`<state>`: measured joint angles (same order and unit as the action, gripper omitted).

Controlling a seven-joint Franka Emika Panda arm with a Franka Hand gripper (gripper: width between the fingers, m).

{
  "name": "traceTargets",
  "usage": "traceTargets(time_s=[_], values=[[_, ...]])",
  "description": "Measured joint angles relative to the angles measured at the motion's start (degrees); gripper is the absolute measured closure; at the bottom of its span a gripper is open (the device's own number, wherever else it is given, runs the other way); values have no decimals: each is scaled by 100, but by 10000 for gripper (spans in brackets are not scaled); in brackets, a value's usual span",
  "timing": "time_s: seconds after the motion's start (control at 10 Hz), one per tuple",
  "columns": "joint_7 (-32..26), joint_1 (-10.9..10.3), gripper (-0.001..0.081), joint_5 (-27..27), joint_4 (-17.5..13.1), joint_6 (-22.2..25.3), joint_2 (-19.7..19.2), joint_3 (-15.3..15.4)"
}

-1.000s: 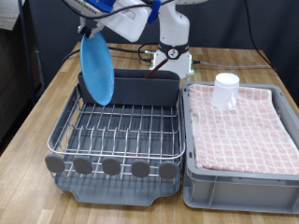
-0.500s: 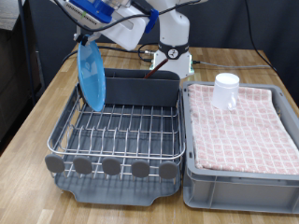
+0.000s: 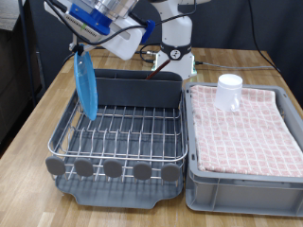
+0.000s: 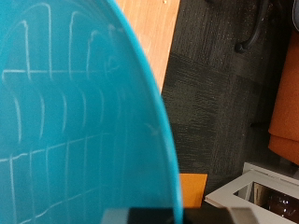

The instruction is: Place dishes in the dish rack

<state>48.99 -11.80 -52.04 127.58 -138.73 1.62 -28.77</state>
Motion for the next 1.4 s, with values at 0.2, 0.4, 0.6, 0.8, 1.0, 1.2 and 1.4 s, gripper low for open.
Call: traceTargets(time_s=[0.2, 0.4, 0.6, 0.8, 1.0, 1.2, 1.4], values=[[2, 21, 789, -135, 122, -235, -75, -74], [88, 46, 789, -266, 234, -515, -199, -146], [219, 48, 789, -385, 287, -710, -341, -204], [327, 49, 789, -444, 333, -866, -451, -245], [421, 49, 789, -450, 341, -998, -563, -280], [493, 49, 789, -450, 342, -1090, -656, -290], [578, 49, 789, -450, 344, -1152, -727, -290]])
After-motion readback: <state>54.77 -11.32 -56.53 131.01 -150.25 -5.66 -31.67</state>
